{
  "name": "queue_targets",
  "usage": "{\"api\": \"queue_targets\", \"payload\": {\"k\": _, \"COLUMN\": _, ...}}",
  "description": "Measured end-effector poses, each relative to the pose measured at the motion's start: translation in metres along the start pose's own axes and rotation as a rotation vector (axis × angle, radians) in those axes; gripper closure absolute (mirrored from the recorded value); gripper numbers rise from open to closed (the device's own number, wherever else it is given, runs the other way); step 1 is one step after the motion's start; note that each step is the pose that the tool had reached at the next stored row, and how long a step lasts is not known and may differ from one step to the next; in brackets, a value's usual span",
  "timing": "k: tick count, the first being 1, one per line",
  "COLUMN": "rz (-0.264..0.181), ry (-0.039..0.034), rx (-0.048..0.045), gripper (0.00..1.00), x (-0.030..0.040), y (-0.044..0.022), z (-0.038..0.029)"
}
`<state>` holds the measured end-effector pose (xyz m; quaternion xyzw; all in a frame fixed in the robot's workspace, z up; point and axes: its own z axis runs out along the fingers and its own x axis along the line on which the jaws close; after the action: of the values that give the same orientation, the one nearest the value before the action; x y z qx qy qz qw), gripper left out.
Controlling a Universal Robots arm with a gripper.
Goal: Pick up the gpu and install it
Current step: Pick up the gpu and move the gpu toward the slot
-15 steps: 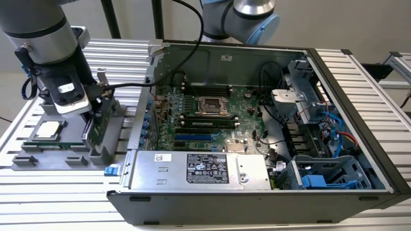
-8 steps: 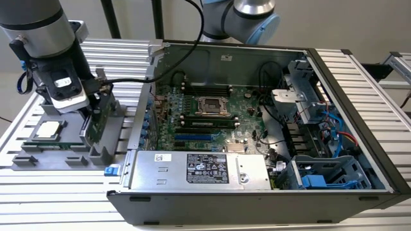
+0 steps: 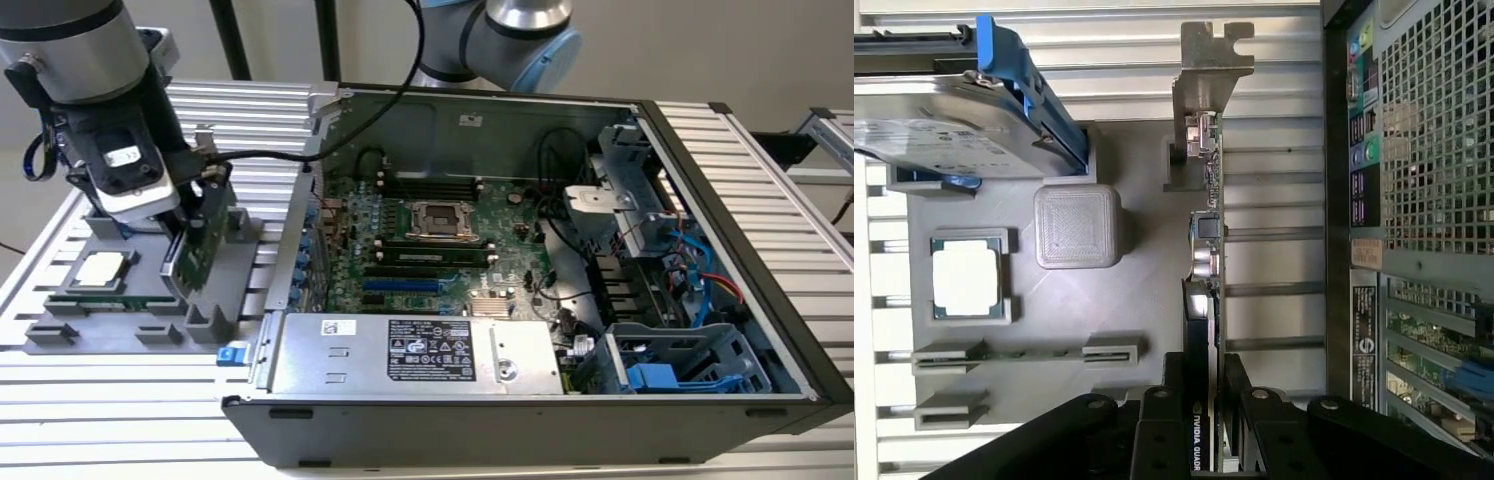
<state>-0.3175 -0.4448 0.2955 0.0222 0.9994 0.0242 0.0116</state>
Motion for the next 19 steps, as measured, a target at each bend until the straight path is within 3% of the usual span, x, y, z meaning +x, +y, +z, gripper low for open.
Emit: {"api": "queue_targets", "payload": {"k": 19, "rz": 0.0, "ry": -0.0001, "rx": 0.0, "gripper": 1.0, "x": -0.0007, "y": 0.0015, "z": -0.0313}}
